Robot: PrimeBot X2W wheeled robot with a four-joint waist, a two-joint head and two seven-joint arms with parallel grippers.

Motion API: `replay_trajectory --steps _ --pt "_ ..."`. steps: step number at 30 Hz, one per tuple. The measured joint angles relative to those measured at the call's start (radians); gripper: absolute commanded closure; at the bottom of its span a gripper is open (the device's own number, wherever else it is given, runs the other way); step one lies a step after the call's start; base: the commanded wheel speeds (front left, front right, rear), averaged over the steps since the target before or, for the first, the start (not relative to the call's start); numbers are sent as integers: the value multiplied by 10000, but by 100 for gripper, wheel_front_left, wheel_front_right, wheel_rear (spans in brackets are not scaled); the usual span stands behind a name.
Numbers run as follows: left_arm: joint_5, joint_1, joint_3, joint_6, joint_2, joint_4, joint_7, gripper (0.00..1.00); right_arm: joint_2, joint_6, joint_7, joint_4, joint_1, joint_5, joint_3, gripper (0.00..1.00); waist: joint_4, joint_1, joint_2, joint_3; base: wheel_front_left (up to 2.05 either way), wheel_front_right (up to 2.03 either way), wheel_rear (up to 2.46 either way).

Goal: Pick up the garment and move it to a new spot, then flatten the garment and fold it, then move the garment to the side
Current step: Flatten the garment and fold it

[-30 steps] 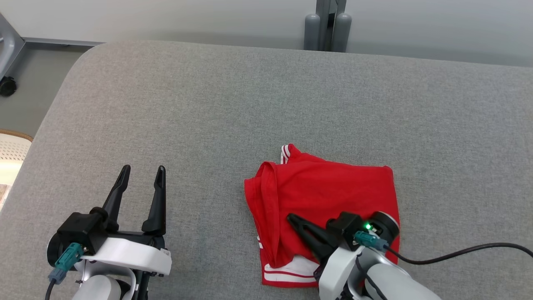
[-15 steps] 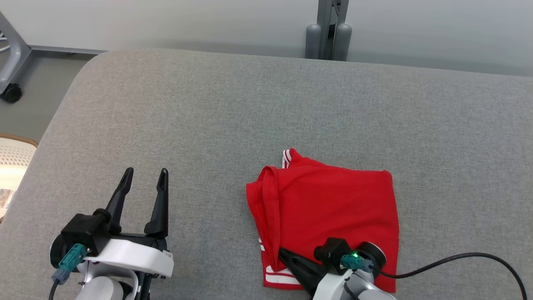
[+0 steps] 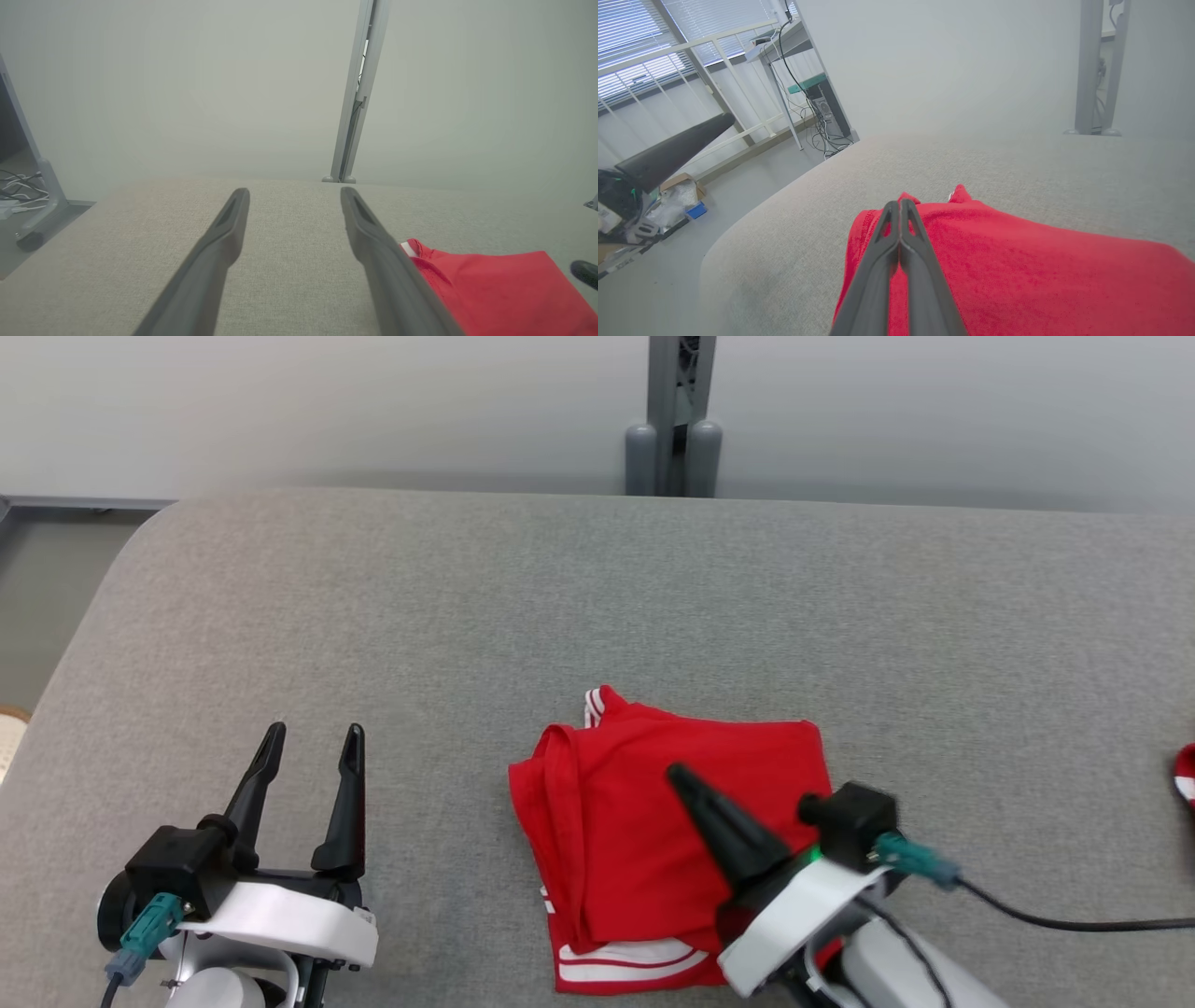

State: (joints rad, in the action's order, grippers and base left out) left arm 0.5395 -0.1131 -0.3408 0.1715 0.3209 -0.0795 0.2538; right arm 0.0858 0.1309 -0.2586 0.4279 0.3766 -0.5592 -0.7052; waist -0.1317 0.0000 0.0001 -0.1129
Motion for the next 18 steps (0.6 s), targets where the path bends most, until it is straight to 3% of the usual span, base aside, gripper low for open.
replay_trajectory --steps 4,6,8,18 --pt "-13 38 31 65 90 125 -69 0 58 0 -33 -784 -360 449 1712 98 296 0 0 135 0 0 0" --pt "-15 40 33 117 115 180 -73 0 59 -2 -33 -1168 -594 780 2537 57 430 0 0 188 0 0 0" --pt "-19 41 42 144 144 238 -84 0 46 0 -50 -1482 -817 1028 3329 0 546 0 0 236 0 0 0" --pt "-140 61 107 293 355 489 -111 0 -84 0 506 -2859 -1979 2462 6240 0 857 0 0 348 0 0 0"
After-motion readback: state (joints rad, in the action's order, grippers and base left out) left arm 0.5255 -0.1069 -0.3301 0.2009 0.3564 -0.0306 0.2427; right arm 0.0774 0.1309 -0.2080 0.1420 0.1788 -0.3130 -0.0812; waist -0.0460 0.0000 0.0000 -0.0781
